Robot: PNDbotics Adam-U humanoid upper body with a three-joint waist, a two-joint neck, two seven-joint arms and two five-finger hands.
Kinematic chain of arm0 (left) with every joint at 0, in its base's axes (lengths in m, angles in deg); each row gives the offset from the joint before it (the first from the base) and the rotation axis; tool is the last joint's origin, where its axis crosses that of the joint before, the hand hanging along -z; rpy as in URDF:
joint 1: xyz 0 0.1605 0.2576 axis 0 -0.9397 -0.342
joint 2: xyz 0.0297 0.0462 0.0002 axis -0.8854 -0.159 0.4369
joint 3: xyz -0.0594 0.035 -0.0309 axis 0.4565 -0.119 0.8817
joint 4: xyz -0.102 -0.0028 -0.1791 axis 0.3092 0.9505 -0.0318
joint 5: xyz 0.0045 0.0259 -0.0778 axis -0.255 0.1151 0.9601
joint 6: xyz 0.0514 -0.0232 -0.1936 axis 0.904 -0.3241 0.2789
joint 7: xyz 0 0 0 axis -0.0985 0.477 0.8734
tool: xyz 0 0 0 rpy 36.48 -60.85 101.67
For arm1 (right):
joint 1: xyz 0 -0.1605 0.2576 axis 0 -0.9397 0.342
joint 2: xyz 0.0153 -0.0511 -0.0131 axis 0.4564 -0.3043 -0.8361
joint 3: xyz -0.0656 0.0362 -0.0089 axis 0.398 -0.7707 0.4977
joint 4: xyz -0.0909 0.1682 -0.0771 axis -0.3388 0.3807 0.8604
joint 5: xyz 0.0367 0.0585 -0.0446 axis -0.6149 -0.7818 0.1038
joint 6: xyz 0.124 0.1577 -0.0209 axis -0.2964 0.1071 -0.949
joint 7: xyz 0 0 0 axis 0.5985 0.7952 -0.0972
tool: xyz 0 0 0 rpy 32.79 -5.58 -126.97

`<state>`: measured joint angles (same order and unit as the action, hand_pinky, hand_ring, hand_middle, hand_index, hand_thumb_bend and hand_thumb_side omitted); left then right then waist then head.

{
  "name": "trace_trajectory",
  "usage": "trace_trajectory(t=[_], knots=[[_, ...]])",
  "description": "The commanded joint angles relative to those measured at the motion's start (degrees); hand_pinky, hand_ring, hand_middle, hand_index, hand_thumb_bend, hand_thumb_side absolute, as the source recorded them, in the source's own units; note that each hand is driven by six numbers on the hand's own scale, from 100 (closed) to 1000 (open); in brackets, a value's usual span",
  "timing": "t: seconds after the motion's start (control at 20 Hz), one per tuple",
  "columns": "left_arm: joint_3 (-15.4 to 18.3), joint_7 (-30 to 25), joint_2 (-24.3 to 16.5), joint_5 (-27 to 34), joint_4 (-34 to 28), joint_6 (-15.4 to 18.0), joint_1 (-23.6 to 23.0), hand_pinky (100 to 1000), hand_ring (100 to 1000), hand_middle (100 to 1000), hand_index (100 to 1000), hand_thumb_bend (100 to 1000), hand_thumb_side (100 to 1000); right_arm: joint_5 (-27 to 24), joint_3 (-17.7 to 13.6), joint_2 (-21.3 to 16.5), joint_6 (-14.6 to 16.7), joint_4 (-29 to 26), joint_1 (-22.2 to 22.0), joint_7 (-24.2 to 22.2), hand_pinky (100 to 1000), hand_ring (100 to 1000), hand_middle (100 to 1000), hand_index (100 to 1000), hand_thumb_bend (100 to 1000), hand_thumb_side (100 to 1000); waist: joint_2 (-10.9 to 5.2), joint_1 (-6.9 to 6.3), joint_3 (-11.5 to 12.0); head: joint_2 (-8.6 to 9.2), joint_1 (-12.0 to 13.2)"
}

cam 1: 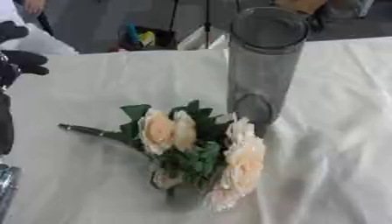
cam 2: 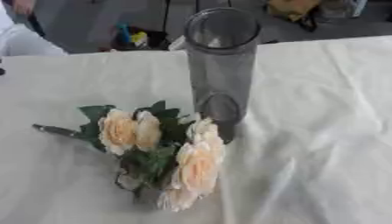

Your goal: Arrange flowers into the vase.

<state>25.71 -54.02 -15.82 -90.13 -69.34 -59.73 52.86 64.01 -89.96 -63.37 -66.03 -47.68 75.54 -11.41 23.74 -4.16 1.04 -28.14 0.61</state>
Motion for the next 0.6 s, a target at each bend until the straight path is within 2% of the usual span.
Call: trace_trajectory(t=[0.05, 0.35, 0.6], knots=[[1.55, -2.33, -5.27, -0.64, -1.01, 0.91, -0.02, 646, 679, 800, 892, 100, 839, 0.22, -0.46, -0.92, 0.09, -1.08, 0.42, 0.03, 512, 643, 582, 815, 100, 920, -1.14, 0.54, -0.03, 0.13, -0.05], [1.34, -7.69, -13.96, -5.88, -1.01, 1.29, -1.14, 693, 735, 831, 934, 100, 761, 0.2, -0.44, -1.6, 0.11, -1.08, 0.25, 0.11, 513, 644, 583, 815, 100, 921, -1.72, -0.14, -0.28, -2.35, -0.36], [1.0, -12.17, -20.63, -10.37, -1.01, 0.04, -1.81, 740, 789, 871, 996, 100, 759, 0.03, -0.31, -1.9, 0.23, -1.08, 0.26, 0.03, 513, 644, 583, 815, 100, 925, -2.08, -0.37, -0.88, -2.49, -0.34]])
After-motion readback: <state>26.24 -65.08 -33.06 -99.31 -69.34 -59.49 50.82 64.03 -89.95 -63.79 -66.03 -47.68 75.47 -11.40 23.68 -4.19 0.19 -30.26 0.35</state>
